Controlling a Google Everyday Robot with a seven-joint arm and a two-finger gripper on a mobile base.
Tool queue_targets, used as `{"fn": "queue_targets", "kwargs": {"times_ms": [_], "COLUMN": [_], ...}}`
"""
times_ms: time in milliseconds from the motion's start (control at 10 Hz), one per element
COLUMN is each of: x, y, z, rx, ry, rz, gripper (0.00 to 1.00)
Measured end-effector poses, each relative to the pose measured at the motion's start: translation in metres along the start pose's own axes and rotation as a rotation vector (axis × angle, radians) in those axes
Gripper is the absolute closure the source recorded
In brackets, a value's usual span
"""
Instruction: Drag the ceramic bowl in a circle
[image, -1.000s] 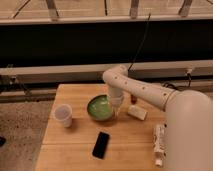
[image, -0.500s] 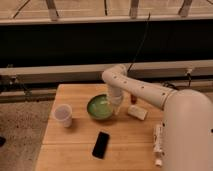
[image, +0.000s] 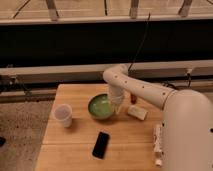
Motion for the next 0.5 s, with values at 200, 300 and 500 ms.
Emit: {"fn": "queue_targets", "kwargs": {"times_ms": [200, 300, 500], "x": [0.0033, 0.0056, 0.0052], "y": [-0.0025, -0.0012, -0.0032], "z": [-0.0005, -0.001, -0.0013], "rx": [0.0, 0.0, -0.001], "ry": [0.0, 0.0, 0.0], "rz": [0.004, 0.008, 0.004], "gripper": [0.99, 0.99, 0.99]}}
